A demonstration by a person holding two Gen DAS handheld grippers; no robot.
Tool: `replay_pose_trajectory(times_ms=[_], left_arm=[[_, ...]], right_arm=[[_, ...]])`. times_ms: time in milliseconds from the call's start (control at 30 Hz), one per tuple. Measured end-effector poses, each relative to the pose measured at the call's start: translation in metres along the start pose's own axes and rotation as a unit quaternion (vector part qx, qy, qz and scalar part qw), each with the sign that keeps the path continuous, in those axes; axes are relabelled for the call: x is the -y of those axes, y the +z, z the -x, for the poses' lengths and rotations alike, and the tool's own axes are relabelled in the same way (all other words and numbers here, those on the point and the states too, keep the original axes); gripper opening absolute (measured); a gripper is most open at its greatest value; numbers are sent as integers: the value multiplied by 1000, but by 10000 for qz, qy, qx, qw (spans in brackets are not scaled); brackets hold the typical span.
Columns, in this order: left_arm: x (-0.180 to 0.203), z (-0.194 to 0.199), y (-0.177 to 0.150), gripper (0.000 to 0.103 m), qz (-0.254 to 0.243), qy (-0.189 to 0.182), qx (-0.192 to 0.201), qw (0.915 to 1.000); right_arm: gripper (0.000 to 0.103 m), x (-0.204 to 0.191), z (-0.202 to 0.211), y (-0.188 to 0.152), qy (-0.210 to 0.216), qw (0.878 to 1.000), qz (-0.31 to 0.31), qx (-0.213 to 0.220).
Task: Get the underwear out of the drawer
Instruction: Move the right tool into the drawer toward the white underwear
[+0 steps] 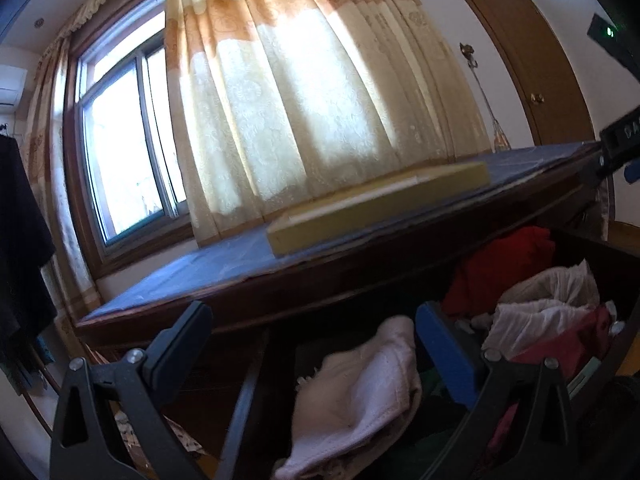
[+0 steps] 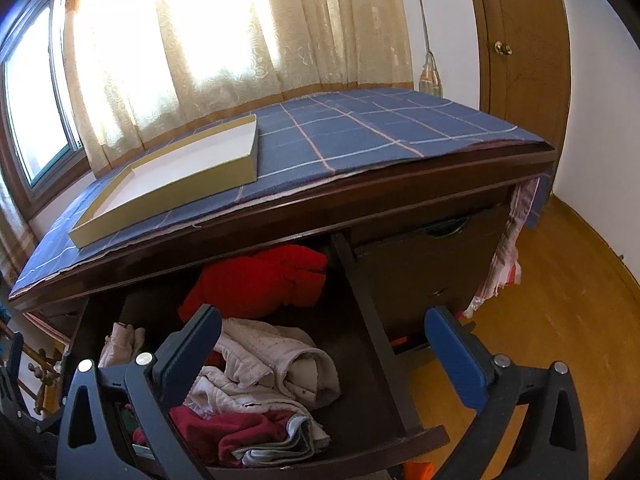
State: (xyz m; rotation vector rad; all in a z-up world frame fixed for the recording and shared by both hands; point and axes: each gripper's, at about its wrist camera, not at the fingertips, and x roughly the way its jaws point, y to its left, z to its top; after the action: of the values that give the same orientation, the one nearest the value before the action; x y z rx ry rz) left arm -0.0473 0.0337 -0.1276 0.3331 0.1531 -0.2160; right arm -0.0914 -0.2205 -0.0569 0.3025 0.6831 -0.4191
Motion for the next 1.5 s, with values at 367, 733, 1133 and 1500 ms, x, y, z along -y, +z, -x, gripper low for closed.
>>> replay_pose_trajectory(times_ms=[367, 733, 1133, 1500], left_arm=[[-6, 1, 4, 103, 223, -211, -341, 9989], [-5, 3, 3, 103, 164, -246, -336, 9990], [-94, -12, 47, 103, 1905, 475, -625, 9785], [-114, -73, 20, 103, 2578, 1367, -1694, 9413]], right_arm=[[102, -1, -7, 3, -65, 9999, 7, -91], [102, -4, -10, -1, 99, 9997, 92, -212], [102, -31, -9, 6, 559, 9973, 470, -122], [102, -69, -22, 14, 877, 9905, 1023, -258]])
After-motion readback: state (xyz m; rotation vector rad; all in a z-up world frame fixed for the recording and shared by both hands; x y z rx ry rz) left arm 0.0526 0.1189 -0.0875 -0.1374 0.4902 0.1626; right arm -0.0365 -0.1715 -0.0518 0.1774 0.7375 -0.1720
